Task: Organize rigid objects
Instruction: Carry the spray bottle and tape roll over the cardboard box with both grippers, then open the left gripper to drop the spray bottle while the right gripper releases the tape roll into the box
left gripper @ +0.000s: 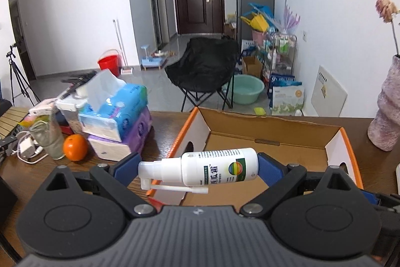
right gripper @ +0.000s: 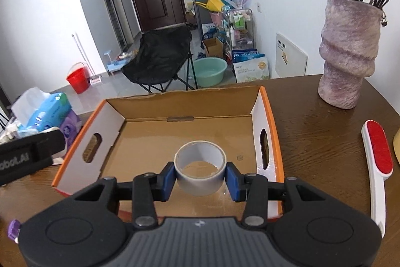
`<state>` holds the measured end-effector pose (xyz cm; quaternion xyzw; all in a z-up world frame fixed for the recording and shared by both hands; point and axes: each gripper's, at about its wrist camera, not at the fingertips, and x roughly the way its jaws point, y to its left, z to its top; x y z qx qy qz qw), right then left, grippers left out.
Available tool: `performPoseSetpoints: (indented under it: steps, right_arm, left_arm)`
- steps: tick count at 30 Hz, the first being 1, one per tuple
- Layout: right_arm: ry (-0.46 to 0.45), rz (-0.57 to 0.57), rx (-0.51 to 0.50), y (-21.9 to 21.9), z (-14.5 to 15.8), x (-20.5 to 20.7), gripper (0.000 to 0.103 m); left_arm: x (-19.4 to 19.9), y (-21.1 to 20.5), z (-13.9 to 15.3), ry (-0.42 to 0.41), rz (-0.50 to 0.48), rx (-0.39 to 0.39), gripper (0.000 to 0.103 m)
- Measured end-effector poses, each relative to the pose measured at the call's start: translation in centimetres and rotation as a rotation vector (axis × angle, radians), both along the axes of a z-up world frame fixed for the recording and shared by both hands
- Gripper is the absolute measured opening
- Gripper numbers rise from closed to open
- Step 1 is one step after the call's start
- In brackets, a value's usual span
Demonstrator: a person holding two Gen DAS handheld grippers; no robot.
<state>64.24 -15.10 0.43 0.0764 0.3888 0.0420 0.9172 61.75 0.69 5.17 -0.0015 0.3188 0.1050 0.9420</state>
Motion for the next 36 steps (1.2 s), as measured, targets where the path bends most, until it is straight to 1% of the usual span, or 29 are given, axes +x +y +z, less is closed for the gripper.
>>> performPoseSetpoints:
  steps: [7, 13, 16, 18, 24, 26, 27, 28, 29, 30, 32, 34, 36]
  right_arm:
    - [0.023, -0.004, -0.017, 0.5, -1.8, 2.0, 0.042]
    - [0.049, -0.016, -0.035, 0.5, -3.6, 3.3, 0.042]
    - [0.056, -0.018, -0.038, 0.5, -4.4, 3.6, 0.042]
    - [0.059, -0.02, -0.045, 0.5, -4.7, 3.6, 0.042]
    - [0.064, -0.015, -0.053, 0.4, -5.4, 3.9, 0.042]
    - [0.059, -0.012, -0.051, 0.3, -5.4, 3.8, 0.044]
    - [0.051, -0.011, -0.05, 0.1, -5.4, 3.7, 0.054]
    - [0.043, -0.014, -0.05, 0.0, -5.3, 3.6, 0.072]
    - [0.029, -0.024, -0.05, -0.1, -5.2, 3.4, 0.081]
    - [0.017, -0.031, -0.052, -0.2, -5.1, 3.3, 0.093]
    - [-0.001, -0.03, -0.059, -0.2, -4.9, 3.0, 0.095]
    - [0.003, -0.025, -0.057, -0.2, -4.8, 2.8, 0.099]
    - [0.0, -0.022, -0.059, -0.2, -4.6, 2.8, 0.099]
  left_arm:
    - [3.4, -0.4, -1.9, 0.037, -0.022, 0.008, 0.099]
    - [5.4, -0.6, -4.4, 0.073, -0.06, -0.019, 0.099]
    - [5.9, -0.7, -5.7, 0.076, -0.082, -0.022, 0.099]
    - [6.1, -0.5, -6.3, 0.076, -0.087, -0.039, 0.099]
    - [6.5, -0.1, -7.3, 0.079, -0.096, -0.066, 0.099]
    - [6.3, 0.3, -7.3, 0.062, -0.106, -0.084, 0.103]
    - [6.0, 0.5, -7.2, 0.048, -0.107, -0.087, 0.103]
    - [5.8, 0.6, -7.0, 0.04, -0.105, -0.089, 0.103]
    - [5.7, 0.8, -6.9, 0.041, -0.104, -0.092, 0.103]
    - [5.6, 0.9, -6.8, 0.048, -0.103, -0.097, 0.103]
    - [5.5, 1.0, -6.7, 0.05, -0.107, -0.096, 0.103]
    - [5.2, 0.9, -6.6, 0.047, -0.104, -0.077, 0.103]
    - [5.0, 0.8, -6.5, 0.045, -0.104, -0.068, 0.103]
